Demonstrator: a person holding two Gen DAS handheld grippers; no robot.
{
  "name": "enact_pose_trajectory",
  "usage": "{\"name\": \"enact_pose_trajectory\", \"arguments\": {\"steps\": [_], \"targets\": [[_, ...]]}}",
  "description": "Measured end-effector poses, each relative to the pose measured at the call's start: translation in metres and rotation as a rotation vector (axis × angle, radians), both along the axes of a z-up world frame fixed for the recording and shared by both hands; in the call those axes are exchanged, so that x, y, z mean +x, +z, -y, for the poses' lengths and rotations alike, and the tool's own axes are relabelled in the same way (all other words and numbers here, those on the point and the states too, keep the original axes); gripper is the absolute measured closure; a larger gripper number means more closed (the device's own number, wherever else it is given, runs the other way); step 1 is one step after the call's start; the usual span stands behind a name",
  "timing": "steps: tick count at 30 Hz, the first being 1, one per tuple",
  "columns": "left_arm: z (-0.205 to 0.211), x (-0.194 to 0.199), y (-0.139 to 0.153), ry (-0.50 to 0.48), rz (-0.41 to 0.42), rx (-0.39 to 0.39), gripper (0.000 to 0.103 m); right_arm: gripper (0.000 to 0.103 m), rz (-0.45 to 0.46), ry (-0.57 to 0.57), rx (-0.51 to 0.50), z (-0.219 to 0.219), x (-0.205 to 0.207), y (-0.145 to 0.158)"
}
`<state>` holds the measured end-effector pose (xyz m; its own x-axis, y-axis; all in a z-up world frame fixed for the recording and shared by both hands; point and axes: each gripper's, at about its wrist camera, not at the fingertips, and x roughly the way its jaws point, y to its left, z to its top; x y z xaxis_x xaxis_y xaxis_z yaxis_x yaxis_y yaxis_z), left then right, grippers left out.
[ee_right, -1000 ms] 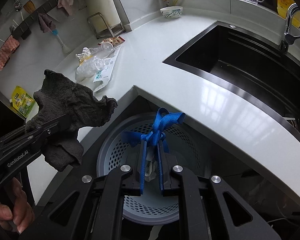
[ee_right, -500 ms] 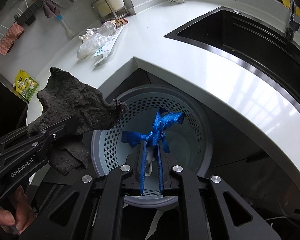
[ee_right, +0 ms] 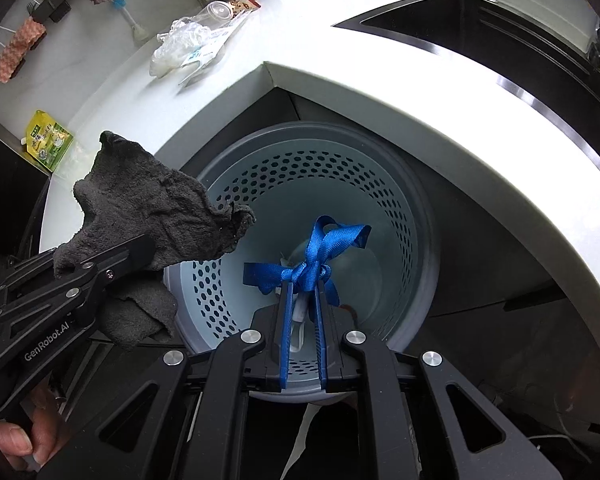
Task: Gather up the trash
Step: 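Carry the blue ribbon and grey cloth with both tools over the basket, then open both tools to drop the ribbon and cloth into the basket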
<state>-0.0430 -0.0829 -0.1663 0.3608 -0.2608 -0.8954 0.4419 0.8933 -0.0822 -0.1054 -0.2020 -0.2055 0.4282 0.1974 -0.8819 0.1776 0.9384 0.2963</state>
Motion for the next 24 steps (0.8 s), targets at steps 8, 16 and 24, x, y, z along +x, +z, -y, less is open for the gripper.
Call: {"name": "enact_pose_trajectory", "arguments": {"steps": [8,16,24], "targets": [[0.0,0.0,-0.006,0.018,-0.006,0.016,0.085,0.093,-0.01,0.001,0.007,0.001,0.004,-0.008],[-0.004,0.003,-0.008,0.042,-0.019,0.01,0.083,0.092,-0.016,-0.009,0.005,0.003,0.013,-0.011],[-0.009,0.002,0.002,0.076,0.02,0.025,0.038,0.06,0.003,-0.03,-0.03,0.009,0.01,-0.006]]}}
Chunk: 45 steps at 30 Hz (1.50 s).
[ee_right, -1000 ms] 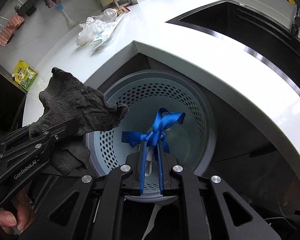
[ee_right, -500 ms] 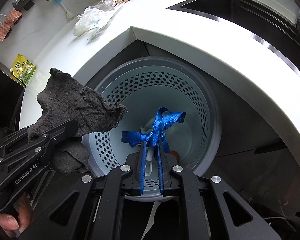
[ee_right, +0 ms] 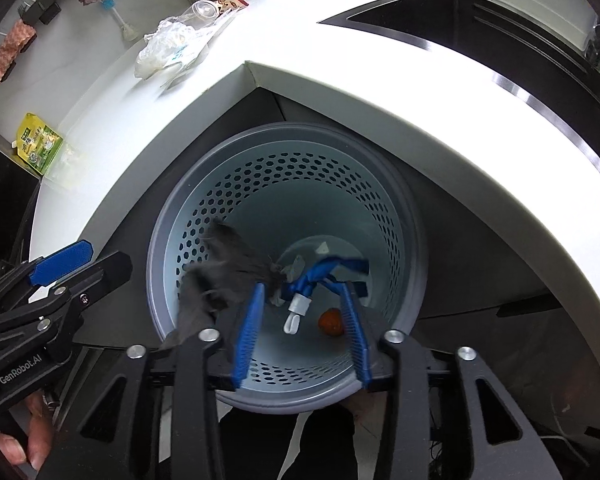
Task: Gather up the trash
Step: 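Open both tools to drop the ribbon and cloth into the basket, then move both open tools up to the trash pile on the counter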
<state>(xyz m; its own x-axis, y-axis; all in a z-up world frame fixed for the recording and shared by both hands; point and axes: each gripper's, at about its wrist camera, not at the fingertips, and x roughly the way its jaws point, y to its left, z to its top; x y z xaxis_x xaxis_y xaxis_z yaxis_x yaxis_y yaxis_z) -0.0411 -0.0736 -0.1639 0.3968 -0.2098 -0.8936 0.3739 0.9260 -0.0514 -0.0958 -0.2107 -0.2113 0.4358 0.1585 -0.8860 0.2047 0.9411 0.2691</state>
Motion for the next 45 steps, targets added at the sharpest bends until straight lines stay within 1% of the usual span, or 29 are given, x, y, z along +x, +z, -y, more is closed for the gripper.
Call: {"name": "enact_pose_trajectory", "arguments": {"steps": [9,15,17,23,31,35,45], "targets": [[0.001,0.0,0.002,-0.003,-0.009,0.006,0.038,0.06,-0.013,-0.021,0.014,0.008,-0.011,-0.002],[0.002,-0.001,0.008,-0.012,0.001,-0.001,0.038,0.06,-0.007,-0.028,0.017,0.01,-0.015,0.003],[0.002,-0.002,0.011,-0.015,0.004,-0.004,0.034,0.06,-0.005,-0.027,0.019,0.011,-0.017,0.005],[0.001,-0.001,0.021,-0.02,0.021,-0.006,0.033,0.059,0.015,-0.028,0.032,0.012,-0.015,0.014],[-0.004,0.003,0.038,-0.015,0.045,-0.018,0.032,0.058,0.051,-0.006,0.034,0.005,-0.004,0.031],[-0.012,0.008,0.047,0.006,0.067,-0.011,0.028,0.058,0.074,0.012,0.027,-0.002,0.005,0.04],[-0.041,0.039,0.077,0.057,0.115,-0.022,0.026,0.055,0.127,0.039,0.014,-0.02,0.038,0.065]]}}
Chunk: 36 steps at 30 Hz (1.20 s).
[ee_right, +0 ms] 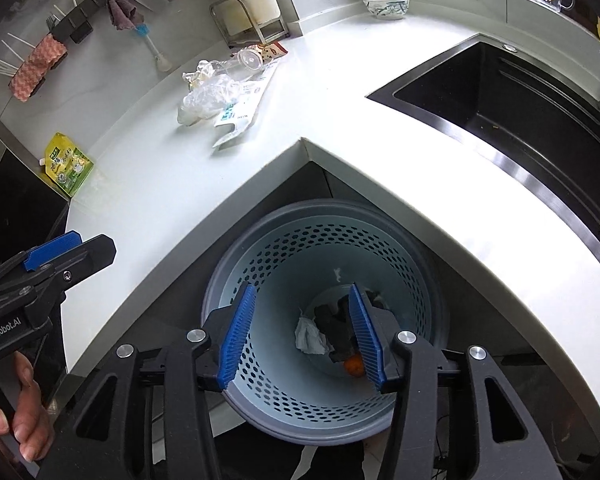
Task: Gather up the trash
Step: 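Move both open tools up to the trash pile on the counter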
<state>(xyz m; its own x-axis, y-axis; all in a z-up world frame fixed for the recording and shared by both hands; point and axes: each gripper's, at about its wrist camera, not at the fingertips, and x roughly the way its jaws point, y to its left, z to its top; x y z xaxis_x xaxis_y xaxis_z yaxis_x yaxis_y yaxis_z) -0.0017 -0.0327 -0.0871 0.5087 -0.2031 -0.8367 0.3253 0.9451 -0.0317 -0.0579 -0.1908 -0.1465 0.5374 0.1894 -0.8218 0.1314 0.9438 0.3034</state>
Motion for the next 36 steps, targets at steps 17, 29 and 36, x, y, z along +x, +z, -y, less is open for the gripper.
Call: {"name": "enact_pose_trajectory", "arguments": {"steps": [17,29,36], "targets": [[-0.045,0.089,0.016,0.042,0.025,-0.019,0.025,0.052,0.027,-0.005,-0.008,-0.024,0.073,0.022],[-0.055,0.152,0.002,-0.017,0.037,0.0,0.025,0.05,0.012,-0.044,-0.017,-0.039,0.135,0.016],[-0.053,0.189,-0.008,-0.08,0.044,-0.002,0.025,0.048,-0.011,-0.073,-0.016,-0.048,0.171,0.005]]}}
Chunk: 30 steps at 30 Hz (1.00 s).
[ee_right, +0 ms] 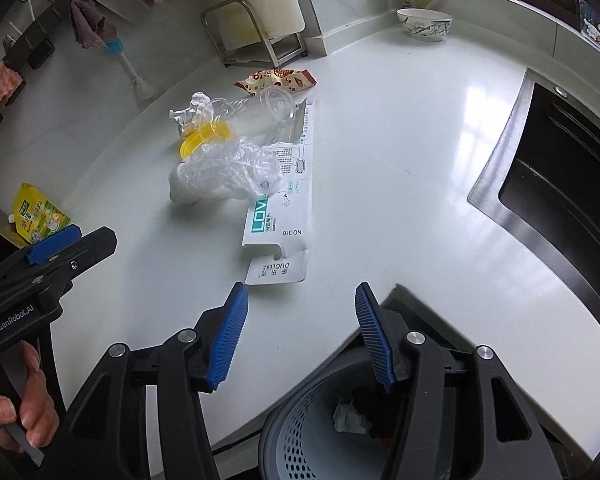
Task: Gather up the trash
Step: 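Move both open tools up to the trash pile on the counter, then grasp the white LOVE toothbrush package with the right tool while the left tool grasps the clear plastic bag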
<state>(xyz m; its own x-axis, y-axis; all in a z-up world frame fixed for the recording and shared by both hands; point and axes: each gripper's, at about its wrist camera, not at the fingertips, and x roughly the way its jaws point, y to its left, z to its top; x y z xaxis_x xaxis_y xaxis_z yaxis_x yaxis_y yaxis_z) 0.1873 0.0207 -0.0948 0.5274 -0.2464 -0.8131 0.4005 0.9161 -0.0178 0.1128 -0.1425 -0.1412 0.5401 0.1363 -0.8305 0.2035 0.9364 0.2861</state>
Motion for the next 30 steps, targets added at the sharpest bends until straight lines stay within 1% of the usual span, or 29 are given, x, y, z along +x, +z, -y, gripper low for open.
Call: {"name": "enact_pose_trajectory", "arguments": {"steps": [2,7,13,16,21,25,30], "targets": [[0.001,0.01,-0.004,-0.016,0.004,0.004,0.025,0.045,0.0,-0.008,0.003,-0.002,0.008,-0.003],[0.001,0.032,-0.014,-0.05,-0.004,-0.004,0.025,0.042,-0.017,-0.031,0.006,-0.006,0.027,-0.013],[0.002,0.052,-0.023,-0.088,-0.008,-0.01,0.025,0.042,-0.044,-0.059,0.009,-0.009,0.045,-0.027],[0.001,0.059,-0.027,-0.096,-0.014,-0.013,0.025,0.039,-0.047,-0.061,0.009,-0.012,0.052,-0.031],[-0.002,0.065,-0.03,-0.104,-0.022,-0.029,0.025,0.037,-0.045,-0.051,-0.012,-0.017,0.061,-0.032],[-0.002,0.068,-0.032,-0.112,-0.026,-0.035,0.025,0.037,-0.052,-0.055,-0.059,-0.021,0.069,-0.033],[-0.003,0.069,-0.033,-0.119,-0.028,-0.046,0.025,0.037,-0.056,-0.067,-0.089,-0.019,0.079,-0.034]]}}
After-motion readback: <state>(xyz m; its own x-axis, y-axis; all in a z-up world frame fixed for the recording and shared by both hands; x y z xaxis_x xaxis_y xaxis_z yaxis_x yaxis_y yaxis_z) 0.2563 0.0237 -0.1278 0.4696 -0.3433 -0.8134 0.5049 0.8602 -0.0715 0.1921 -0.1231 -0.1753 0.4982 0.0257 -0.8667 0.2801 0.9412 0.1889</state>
